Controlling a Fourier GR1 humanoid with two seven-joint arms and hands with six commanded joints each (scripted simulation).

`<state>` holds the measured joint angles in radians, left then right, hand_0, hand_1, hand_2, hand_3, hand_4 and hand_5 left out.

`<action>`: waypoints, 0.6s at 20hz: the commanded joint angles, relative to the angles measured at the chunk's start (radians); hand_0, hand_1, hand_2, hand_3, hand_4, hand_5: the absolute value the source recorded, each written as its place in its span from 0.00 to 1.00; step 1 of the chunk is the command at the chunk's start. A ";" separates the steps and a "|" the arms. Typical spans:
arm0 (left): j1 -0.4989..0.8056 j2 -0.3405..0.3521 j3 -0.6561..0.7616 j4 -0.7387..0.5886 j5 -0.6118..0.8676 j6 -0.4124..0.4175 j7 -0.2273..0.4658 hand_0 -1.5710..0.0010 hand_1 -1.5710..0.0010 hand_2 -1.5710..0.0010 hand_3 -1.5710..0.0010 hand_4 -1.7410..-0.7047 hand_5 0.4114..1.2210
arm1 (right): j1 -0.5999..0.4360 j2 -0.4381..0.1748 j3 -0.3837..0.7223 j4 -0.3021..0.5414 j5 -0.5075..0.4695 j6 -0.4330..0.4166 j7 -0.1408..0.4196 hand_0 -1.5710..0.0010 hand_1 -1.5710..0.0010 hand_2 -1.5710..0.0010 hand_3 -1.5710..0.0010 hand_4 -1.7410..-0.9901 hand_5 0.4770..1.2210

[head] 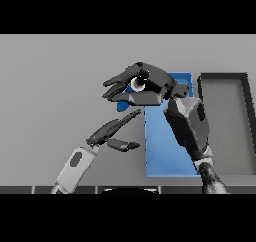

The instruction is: Pick up the blue pipe and place it into the blue bin.

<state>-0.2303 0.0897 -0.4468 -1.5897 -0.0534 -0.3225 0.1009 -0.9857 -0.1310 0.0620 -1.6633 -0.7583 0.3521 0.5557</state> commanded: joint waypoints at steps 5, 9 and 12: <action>0.015 0.015 -0.004 -0.017 -0.004 -0.007 -0.001 1.00 1.00 1.00 1.00 0.82 0.02 | -0.143 -0.100 -0.130 0.206 0.128 -0.066 -0.054 0.00 0.00 0.00 0.00 0.00 1.00; 0.024 0.012 -0.013 -0.006 -0.028 0.004 -0.015 1.00 1.00 1.00 1.00 0.83 0.00 | -0.125 -0.170 -0.191 0.354 0.224 -0.034 -0.101 0.00 0.00 0.00 0.00 0.00 1.00; 0.020 0.028 -0.007 -0.017 -0.030 0.002 -0.012 1.00 1.00 1.00 1.00 0.84 0.00 | -0.057 -0.193 -0.220 0.398 0.250 -0.027 -0.088 0.00 0.00 0.00 0.00 0.00 1.00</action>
<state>-0.2103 0.1179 -0.4530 -1.6072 -0.0832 -0.3196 0.0882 -1.0414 -0.3238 -0.1586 -1.2646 -0.5085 0.3259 0.4701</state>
